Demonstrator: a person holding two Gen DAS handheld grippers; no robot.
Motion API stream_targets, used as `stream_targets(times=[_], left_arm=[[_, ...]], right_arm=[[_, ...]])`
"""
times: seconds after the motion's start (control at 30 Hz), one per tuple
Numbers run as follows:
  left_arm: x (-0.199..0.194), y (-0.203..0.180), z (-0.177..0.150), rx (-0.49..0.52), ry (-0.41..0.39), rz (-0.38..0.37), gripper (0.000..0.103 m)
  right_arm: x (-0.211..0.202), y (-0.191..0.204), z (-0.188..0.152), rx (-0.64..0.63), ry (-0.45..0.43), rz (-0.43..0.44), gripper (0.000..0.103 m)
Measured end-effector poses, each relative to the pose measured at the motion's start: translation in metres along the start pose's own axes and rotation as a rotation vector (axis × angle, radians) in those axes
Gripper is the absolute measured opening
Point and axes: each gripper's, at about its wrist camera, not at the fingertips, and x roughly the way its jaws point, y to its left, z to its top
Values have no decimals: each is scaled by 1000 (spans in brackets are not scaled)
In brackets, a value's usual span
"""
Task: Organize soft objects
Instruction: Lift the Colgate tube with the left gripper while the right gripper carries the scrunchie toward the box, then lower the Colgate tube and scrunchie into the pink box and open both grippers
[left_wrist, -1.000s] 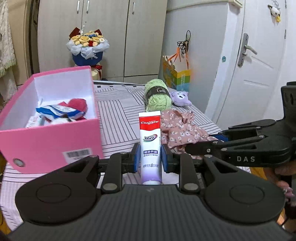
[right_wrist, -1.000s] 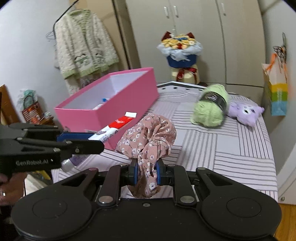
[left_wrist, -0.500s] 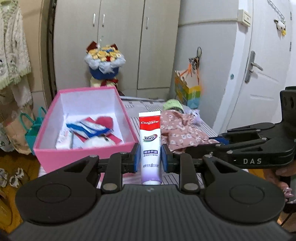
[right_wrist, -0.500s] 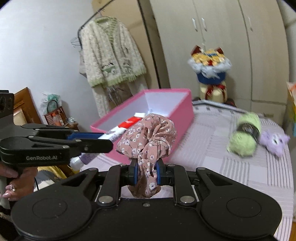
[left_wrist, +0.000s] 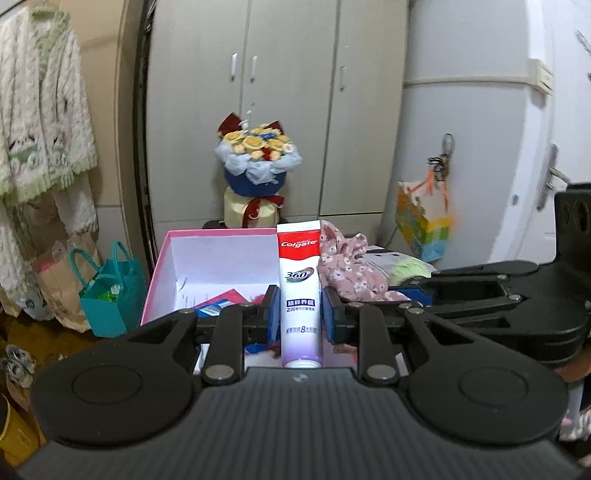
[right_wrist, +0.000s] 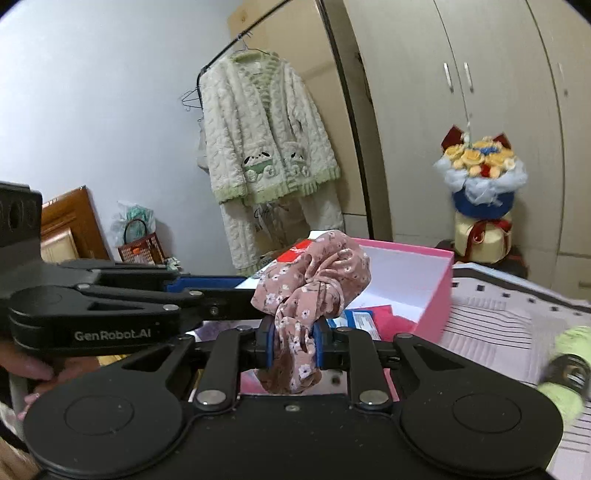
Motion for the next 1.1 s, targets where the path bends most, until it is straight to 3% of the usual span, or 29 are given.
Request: stream_targets(times=[0.23, 0.33, 0.63, 0.77, 0.83, 0.97, 1.03, 1.1], left_arm=[[53, 43, 16, -67, 2, -19, 23], [81, 56, 20, -83, 48, -19, 23], [146, 91, 20, -115, 213, 98, 23], [155, 86, 17, -40, 218, 127, 23], [160, 88, 17, -52, 245, 116, 23], [172, 94, 16, -78, 288, 129, 24], [173, 96, 16, -90, 307, 137, 27], [163, 94, 17, -78, 307, 120, 33]], right_arm=[[64, -27, 15, -28, 50, -12, 24], [94, -35, 20, -71, 99, -16, 24], [148, -40, 28, -196, 271, -138, 30], [164, -45, 31, -209, 337, -179, 30], [168, -45, 31, -223, 349, -189, 31], [168, -42, 32, -239, 339, -201, 46], [164, -44, 33, -224, 326, -190, 59], [152, -46, 34, -196, 295, -186, 62]])
